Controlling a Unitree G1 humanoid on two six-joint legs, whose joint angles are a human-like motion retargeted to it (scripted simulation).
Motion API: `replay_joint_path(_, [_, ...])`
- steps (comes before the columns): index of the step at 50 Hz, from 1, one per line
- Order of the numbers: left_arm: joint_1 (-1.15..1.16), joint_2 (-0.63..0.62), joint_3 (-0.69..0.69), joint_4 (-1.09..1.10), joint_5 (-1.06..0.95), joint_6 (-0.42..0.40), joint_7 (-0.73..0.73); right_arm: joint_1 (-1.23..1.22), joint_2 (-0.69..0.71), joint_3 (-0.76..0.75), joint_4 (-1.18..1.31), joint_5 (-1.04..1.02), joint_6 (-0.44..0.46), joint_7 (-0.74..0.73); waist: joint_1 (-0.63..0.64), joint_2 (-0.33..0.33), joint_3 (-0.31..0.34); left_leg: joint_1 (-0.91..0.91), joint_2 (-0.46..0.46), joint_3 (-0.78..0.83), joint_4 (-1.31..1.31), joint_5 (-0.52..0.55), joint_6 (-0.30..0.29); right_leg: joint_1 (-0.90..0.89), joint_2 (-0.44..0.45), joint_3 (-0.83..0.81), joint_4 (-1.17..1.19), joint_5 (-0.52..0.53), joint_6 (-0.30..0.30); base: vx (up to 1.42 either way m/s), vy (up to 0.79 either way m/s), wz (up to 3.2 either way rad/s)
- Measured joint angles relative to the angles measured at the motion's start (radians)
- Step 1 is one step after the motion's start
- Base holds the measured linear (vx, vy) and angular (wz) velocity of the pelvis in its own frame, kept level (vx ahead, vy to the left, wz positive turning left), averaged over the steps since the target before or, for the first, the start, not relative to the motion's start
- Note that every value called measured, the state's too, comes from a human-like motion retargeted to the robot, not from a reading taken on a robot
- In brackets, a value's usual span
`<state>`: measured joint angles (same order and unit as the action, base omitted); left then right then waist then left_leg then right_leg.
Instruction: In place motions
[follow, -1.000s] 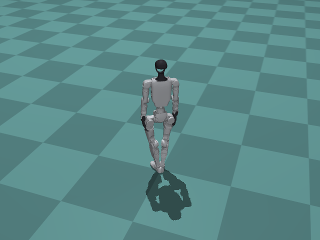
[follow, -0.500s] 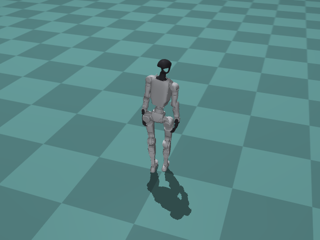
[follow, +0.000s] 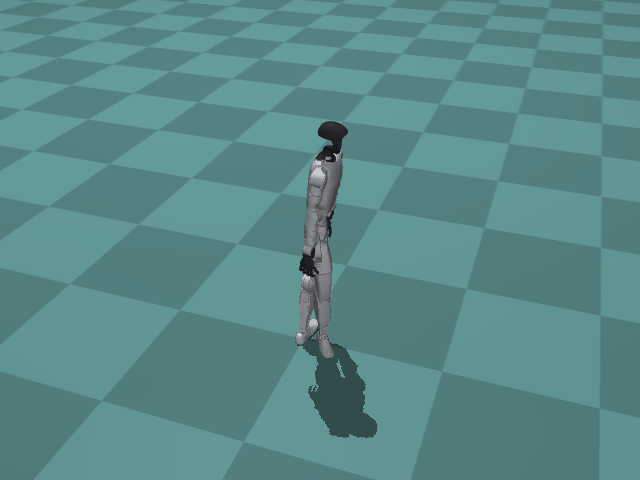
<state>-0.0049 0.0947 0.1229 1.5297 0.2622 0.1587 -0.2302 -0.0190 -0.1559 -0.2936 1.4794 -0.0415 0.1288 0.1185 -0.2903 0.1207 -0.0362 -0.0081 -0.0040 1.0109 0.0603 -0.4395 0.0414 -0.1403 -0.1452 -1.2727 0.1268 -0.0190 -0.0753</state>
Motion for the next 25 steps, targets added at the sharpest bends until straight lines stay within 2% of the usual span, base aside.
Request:
replay_joint_path(3, [-0.024, -0.011, -0.015, -0.043, -0.013, -0.007, -0.001, 0.015, -0.001, -0.019, 0.061, 0.023, 0.007, -0.019, -0.021, 0.018, -0.014, 0.005, 0.016, 0.017, 0.014, -0.003, -0.017, -0.01, 0.022, 0.022, -0.028, -0.014, -0.026, 0.36, -0.04, -0.53])
replay_joint_path(13, [-0.093, -0.082, -0.056, -0.113, -0.059, -0.035, -0.028, 0.049, 0.042, -0.046, 0.046, -0.023, 0.016, 0.02, -0.043, 0.109, -0.079, 0.003, 0.051, 0.066, 0.005, 0.02, -0.067, -0.05, 0.061, 0.083, -0.028, -0.039, 0.005, 0.32, 0.02, -0.33])
replay_joint_path(18, [-0.078, -0.065, -0.079, -0.134, -0.012, -0.046, -0.031, 0.009, 0.065, 0.006, -0.028, -0.041, 0.01, 0.024, -0.042, 0.112, -0.081, 0.033, 0.07, 0.083, 0.052, 0.075, -0.071, -0.071, 0.064, 0.189, -0.008, -0.055, -0.004, 0.3, 0.06, -0.97])
replay_joint_path(20, [-0.06, -0.052, -0.068, -0.115, 0.013, -0.045, -0.019, -0.017, 0.074, 0.047, -0.066, -0.077, 0.012, 0.033, -0.033, 0.087, -0.095, 0.047, 0.071, 0.085, 0.104, 0.131, -0.048, -0.089, 0.051, 0.267, 0.0, -0.058, -0.007, 0.37, 0.02, -1.5])
replay_joint_path(22, [-0.042, -0.044, -0.049, -0.087, 0.021, -0.041, -0.003, -0.034, 0.086, 0.081, -0.102, -0.107, 0.01, 0.041, -0.031, 0.044, -0.106, 0.047, 0.068, 0.057, 0.181, 0.182, 0.014, -0.096, 0.02, 0.332, 0.0, -0.053, -0.002, 0.4, -0.01, -1.39])
replay_joint_path(25, [-0.01, -0.034, -0.016, -0.032, 0.013, -0.031, 0.023, -0.054, 0.102, 0.139, -0.166, -0.137, -0.009, 0.062, -0.015, -0.046, -0.121, 0.009, 0.069, -0.065, 0.381, 0.25, 0.178, -0.102, -0.039, 0.455, -0.009, -0.037, 0.007, 0.38, -0.03, -1.72])
